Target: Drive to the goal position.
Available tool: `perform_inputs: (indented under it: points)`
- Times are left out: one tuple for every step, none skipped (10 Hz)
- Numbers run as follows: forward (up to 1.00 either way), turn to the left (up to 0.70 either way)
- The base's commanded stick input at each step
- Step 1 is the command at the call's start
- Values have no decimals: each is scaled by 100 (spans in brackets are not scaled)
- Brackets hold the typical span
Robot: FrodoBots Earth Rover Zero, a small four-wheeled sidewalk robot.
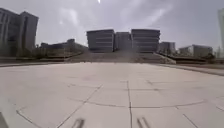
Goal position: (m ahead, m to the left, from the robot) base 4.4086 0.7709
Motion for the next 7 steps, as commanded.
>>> perform_inputs:
  points:
    - [70, 0]
    - [70, 0]
    - [70, 0]
    - [70, 0]
    - [70, 0]
    - [70, 0]
    - [70, 0]
